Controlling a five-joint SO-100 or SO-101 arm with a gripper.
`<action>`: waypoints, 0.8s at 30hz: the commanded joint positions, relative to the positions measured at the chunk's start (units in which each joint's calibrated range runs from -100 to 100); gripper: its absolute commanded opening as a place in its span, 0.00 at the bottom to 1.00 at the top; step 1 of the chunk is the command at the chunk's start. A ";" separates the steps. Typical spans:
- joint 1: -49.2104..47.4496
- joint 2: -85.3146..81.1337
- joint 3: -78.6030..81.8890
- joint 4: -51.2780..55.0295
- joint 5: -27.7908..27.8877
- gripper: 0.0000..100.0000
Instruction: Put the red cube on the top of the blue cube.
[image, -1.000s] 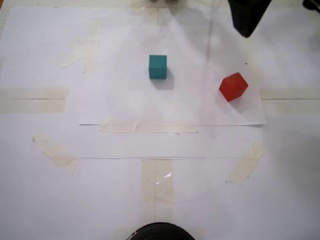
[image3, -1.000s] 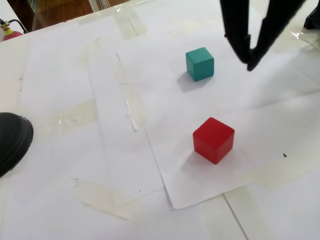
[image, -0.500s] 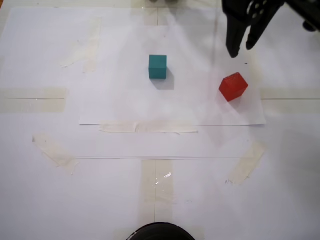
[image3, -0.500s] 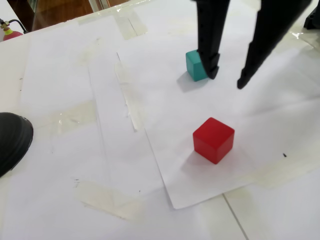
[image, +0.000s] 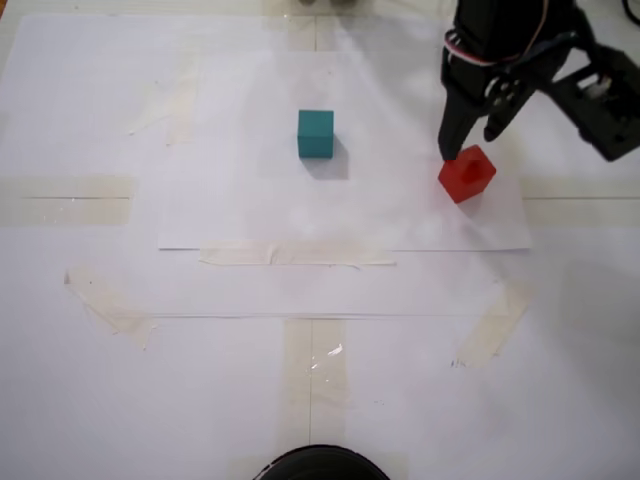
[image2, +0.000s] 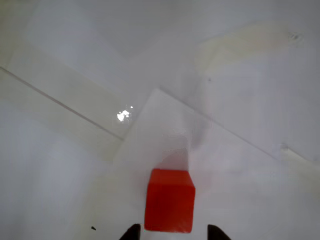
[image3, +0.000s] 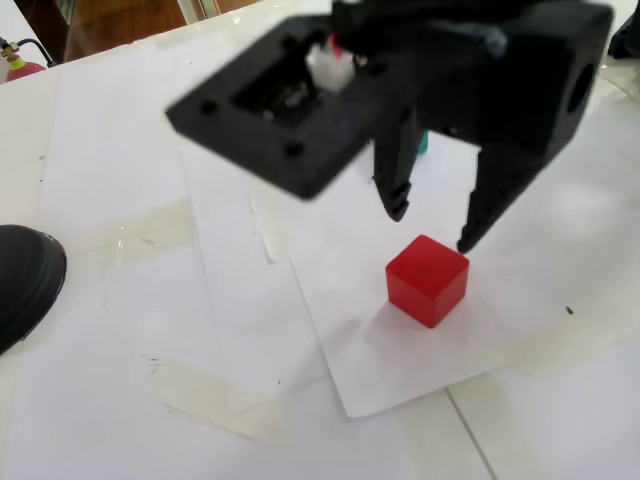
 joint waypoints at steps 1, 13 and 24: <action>-0.91 -0.30 -4.64 -2.26 -0.59 0.24; -1.74 2.19 -4.64 -2.18 -2.30 0.32; -2.42 6.05 -4.64 -5.36 -2.20 0.32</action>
